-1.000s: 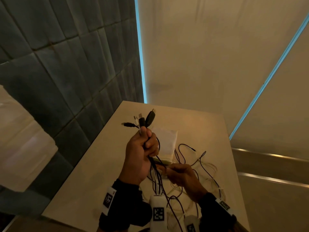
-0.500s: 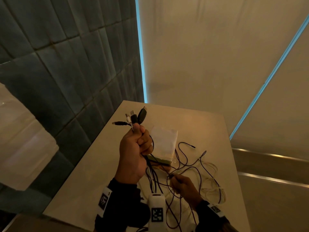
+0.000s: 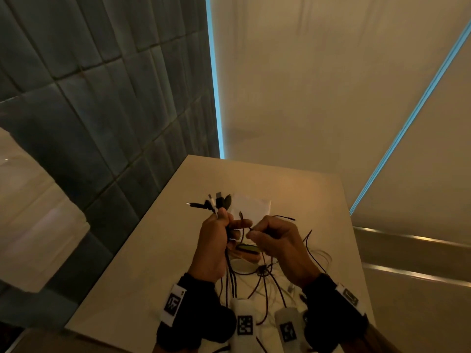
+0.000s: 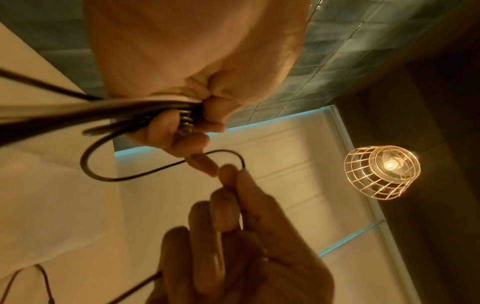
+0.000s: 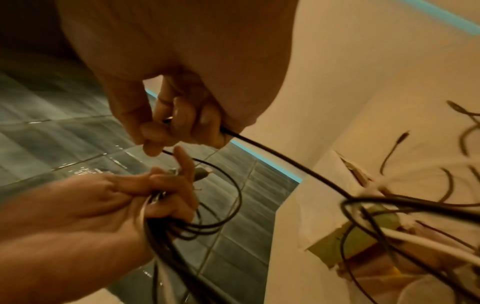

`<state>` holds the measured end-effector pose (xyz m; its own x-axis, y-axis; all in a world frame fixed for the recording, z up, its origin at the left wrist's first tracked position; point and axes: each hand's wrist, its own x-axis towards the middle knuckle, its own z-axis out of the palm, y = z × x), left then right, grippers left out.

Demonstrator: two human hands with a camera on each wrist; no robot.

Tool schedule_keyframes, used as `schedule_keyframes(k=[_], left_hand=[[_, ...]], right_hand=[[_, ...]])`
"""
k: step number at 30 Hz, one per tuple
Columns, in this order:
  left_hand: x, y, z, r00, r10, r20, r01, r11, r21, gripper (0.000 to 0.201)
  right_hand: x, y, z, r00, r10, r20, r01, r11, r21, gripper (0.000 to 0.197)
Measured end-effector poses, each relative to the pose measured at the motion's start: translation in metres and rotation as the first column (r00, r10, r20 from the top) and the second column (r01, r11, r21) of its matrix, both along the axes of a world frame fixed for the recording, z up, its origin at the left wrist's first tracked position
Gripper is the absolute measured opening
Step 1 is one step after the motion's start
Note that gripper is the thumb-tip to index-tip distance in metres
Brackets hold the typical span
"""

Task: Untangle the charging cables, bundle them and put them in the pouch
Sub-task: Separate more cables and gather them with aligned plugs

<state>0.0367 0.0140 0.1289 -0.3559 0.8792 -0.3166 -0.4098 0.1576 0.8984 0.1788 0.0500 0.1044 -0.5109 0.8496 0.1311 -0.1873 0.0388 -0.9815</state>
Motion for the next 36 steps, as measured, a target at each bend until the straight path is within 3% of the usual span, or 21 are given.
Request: schedule_keyframes(k=[3, 8, 13, 18, 23, 27, 31, 34, 36], left_hand=[[0.005, -0.002, 0.007, 0.986, -0.035, 0.163, 0.024, 0.998, 0.066, 0.033], [0.004, -0.004, 0.017, 0.935, -0.103, 0.340, 0.019, 0.971, 0.240, 0.031], [-0.001, -0.005, 0.020, 0.960, -0.134, 0.244, 0.041, 0.935, 0.353, 0.030], [-0.005, -0.009, 0.023, 0.969, -0.120, 0.217, 0.030, 0.926, 0.376, 0.031], [-0.007, -0.014, 0.026, 0.975, -0.104, 0.198, 0.024, 0.929, 0.369, 0.030], [-0.014, -0.019, 0.034, 0.984, -0.101, 0.149, 0.037, 0.924, 0.381, 0.033], [-0.021, -0.020, 0.039, 0.990, -0.075, 0.119, 0.025, 0.926, 0.376, 0.035], [-0.022, -0.017, 0.034, 0.994, -0.021, 0.111, -0.015, 0.947, 0.321, 0.035], [-0.022, -0.014, 0.027, 0.993, 0.019, 0.114, -0.048, 0.963, 0.264, 0.036]], right_hand=[[-0.003, -0.005, -0.001, 0.995, 0.084, 0.044, -0.083, 0.996, -0.027, 0.013], [0.002, -0.002, -0.035, 0.997, 0.044, 0.070, -0.031, 0.983, -0.179, 0.009], [0.008, 0.000, -0.070, 0.996, 0.033, 0.085, -0.017, 0.982, -0.188, 0.022], [0.013, 0.001, -0.113, 0.971, -0.024, 0.239, 0.053, 0.992, -0.115, 0.030], [0.010, -0.002, -0.128, 0.937, -0.065, 0.344, 0.079, 0.997, -0.025, 0.038], [0.010, -0.006, -0.140, 0.943, -0.030, 0.331, 0.077, 0.988, -0.132, 0.040], [0.009, -0.005, -0.142, 0.930, -0.015, 0.368, 0.083, 0.982, -0.169, 0.049], [0.007, 0.002, -0.122, 0.913, -0.121, 0.390, 0.196, 0.968, -0.158, 0.033], [0.005, 0.006, -0.093, 0.949, -0.171, 0.267, 0.220, 0.962, -0.165, 0.020]])
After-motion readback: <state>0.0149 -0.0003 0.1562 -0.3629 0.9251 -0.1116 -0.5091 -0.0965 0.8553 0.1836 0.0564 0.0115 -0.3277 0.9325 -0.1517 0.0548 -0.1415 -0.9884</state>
